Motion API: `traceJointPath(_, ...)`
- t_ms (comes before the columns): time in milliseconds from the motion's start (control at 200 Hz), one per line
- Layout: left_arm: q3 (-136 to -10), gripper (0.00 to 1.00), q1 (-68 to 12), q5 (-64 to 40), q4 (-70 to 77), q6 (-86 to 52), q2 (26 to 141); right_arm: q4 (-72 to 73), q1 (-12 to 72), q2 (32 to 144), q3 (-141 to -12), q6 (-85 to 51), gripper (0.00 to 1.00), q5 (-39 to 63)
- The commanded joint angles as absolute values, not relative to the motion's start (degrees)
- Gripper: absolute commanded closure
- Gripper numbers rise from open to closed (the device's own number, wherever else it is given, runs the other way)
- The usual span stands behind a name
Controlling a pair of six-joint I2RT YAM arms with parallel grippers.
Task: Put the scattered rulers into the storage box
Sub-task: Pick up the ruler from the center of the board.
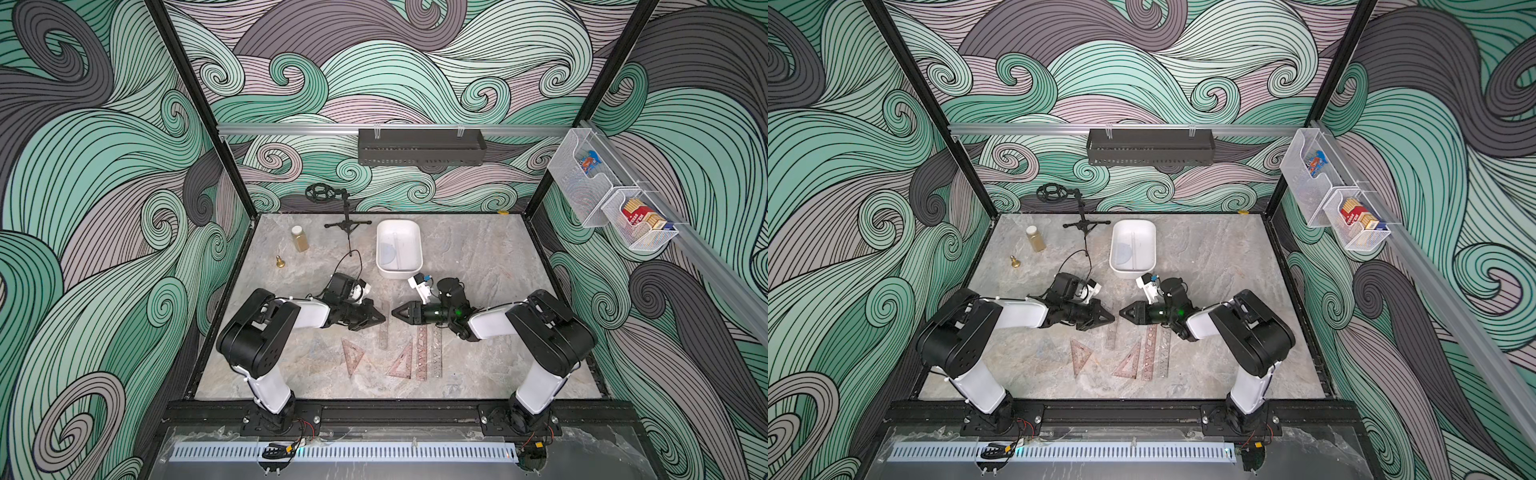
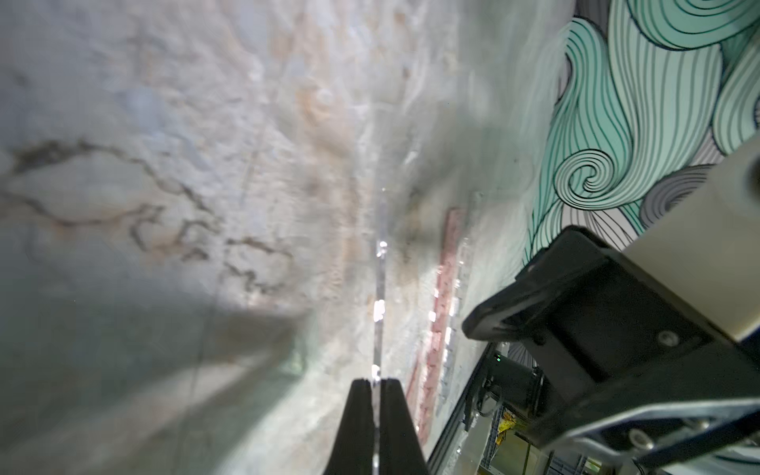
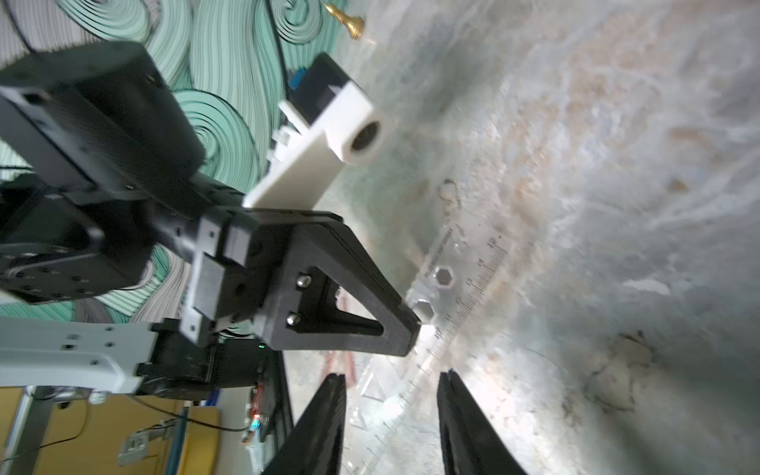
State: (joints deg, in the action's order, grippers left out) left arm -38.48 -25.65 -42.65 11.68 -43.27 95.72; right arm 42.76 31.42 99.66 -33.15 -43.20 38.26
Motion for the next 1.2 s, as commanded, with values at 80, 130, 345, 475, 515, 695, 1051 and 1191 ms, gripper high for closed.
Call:
traceJointPath(80,-39.8,1.0,-24.5,-50.4,21.4,-50.5,89.8,59.9,30.5,98.4,-32.2,-58.2,0.46,47.6)
traceJointPath(130,-40.0,1.0,-24.3,-51.5,24.4,-52.7,89.4,63.1,30.4,98.7,-32.3,-61.1,0.45,48.3)
traceJointPath(345,-41.2,1.0,-23.7,-53.3,31.9,-58.5,88.6,66.0,30.4,99.0,-33.0,-64.3,0.47,48.4)
traceJointPath(475,-40.8,1.0,-22.8,-53.5,32.6,-58.8,88.2,60.1,27.9,95.7,-31.5,-60.1,0.48,47.0)
traceJointPath(515,-40.6,1.0,-22.3,-53.8,32.8,-58.9,87.9,54.4,27.5,94.5,-31.8,-56.3,0.47,46.1)
traceJointPath(695,-39.0,1.0,-22.0,-54.1,35.5,-60.2,87.5,52.9,28.3,94.9,-33.1,-55.6,0.47,45.8)
traceJointPath(1051,-37.7,1.0,-22.1,-54.1,38.6,-61.7,87.7,71.2,30.4,99.1,-33.2,-68.1,0.67,47.9)
traceJointPath(1191,-37.8,1.0,-22.1,-53.7,38.6,-61.5,88.0,78.4,30.4,100.7,-32.9,-72.9,0.83,48.8)
